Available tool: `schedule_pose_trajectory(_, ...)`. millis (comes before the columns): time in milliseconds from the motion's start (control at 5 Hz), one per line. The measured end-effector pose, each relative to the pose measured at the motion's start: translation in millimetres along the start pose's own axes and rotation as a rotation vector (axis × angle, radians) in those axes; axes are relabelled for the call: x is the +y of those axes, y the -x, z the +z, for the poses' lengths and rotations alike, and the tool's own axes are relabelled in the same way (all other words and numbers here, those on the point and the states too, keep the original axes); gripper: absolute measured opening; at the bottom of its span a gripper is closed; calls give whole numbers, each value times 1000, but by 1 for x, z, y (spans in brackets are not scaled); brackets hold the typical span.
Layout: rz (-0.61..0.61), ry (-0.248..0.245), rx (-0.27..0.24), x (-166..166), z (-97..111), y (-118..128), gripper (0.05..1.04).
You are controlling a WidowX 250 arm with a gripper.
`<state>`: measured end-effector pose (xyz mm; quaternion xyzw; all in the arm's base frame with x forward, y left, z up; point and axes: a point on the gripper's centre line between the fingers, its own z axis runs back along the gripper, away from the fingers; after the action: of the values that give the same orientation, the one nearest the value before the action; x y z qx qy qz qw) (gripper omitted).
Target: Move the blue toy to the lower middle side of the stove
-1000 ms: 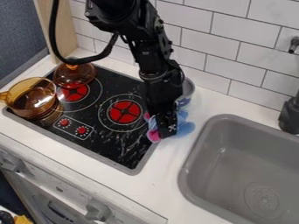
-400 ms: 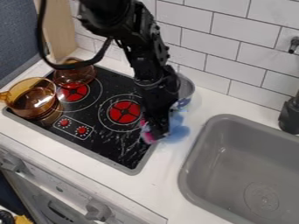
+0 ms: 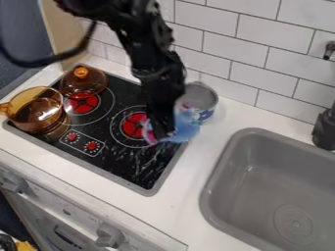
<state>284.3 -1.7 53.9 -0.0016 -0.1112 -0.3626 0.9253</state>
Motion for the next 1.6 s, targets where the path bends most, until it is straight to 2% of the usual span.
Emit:
schedule_pose_trajectory(200, 71, -80, 9, 18, 20, 26, 365)
schedule_pose_trajectory(400, 161, -138, 50, 40, 24, 57, 365)
schedule_pose_trajectory(600, 242, -159, 81, 60, 17, 90, 364)
schedule_pose_trajectory(800, 269, -153, 129, 70, 0, 111, 364)
schedule_pose_trajectory(1000, 260, -147, 181, 72, -15, 122, 364)
schedule_pose_trajectory(1200, 250, -148, 190, 73, -16, 124, 426)
schedule_pose_trajectory(1400, 256, -124, 190, 69, -16, 123, 736)
schedule_pose_trajectory(1600, 264, -106, 182, 67, -14, 123, 987)
